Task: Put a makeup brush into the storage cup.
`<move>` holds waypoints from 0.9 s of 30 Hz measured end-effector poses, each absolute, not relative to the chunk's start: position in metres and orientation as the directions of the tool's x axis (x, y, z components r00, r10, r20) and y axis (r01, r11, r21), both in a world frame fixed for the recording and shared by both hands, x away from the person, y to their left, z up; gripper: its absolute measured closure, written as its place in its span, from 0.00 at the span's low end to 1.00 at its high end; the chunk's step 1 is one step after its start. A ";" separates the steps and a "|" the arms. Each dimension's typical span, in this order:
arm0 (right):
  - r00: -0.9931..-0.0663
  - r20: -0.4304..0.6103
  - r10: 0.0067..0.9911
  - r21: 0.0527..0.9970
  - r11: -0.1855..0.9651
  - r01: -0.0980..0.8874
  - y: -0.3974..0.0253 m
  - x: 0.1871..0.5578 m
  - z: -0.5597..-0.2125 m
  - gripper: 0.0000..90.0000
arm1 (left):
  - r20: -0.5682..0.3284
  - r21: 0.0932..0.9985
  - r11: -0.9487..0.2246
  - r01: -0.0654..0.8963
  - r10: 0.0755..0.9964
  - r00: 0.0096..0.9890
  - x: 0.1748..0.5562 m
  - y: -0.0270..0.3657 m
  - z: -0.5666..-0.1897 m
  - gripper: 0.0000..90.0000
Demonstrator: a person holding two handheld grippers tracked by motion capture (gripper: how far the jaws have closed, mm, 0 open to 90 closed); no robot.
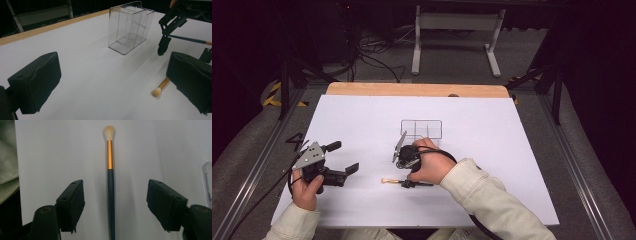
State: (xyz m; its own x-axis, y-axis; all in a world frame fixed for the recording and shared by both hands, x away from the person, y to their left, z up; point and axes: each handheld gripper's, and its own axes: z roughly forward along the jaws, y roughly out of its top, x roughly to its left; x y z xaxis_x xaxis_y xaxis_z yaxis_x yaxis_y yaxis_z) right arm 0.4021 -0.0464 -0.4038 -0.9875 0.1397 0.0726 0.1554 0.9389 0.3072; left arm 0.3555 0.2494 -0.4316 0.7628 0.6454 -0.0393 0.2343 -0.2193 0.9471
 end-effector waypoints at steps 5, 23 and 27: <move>-0.989 0.067 0.130 0.297 0.944 0.144 -0.043 0.402 -0.406 0.41 | -0.047 0.947 -0.214 0.240 0.646 0.762 0.356 0.249 -0.433 0.01; -0.990 0.078 0.122 0.173 0.976 0.134 -0.034 0.398 -0.419 0.67 | -0.044 0.945 -0.222 0.240 0.642 0.765 0.357 0.249 -0.433 0.01; -0.991 0.068 0.113 0.152 0.981 0.122 -0.030 0.397 -0.421 0.70 | -0.044 0.944 -0.226 0.242 0.638 0.769 0.357 0.248 -0.433 0.01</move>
